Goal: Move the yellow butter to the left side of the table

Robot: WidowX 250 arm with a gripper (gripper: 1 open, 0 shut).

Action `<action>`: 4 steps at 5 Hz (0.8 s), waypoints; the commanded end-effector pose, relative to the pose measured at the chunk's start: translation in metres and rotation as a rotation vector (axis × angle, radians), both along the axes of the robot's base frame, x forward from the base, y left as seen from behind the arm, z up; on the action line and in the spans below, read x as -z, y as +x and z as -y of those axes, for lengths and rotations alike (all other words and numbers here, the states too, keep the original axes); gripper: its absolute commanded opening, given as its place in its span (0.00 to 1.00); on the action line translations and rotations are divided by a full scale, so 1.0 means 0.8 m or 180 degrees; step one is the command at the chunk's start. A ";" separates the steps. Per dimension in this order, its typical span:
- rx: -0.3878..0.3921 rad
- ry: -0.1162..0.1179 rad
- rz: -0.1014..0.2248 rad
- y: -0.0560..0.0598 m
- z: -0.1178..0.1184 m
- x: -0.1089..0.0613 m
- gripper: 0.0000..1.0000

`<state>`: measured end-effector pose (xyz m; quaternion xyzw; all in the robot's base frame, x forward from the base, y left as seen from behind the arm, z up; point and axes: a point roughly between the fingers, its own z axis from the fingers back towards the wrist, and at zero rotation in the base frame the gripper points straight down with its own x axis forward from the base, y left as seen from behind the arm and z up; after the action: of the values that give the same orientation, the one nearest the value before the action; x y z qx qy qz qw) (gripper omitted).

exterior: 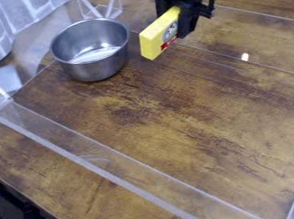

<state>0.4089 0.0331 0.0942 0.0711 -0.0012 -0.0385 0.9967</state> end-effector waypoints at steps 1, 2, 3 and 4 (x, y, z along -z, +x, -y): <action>-0.0092 0.0013 0.0374 0.005 -0.025 -0.049 0.00; -0.0109 0.0036 0.0450 0.006 -0.042 -0.055 0.00; -0.0053 -0.0039 0.0504 0.018 -0.040 -0.041 0.00; 0.0002 -0.0097 0.0544 0.032 -0.035 -0.027 0.00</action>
<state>0.4279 0.0569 0.0862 0.0532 -0.0459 -0.0388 0.9968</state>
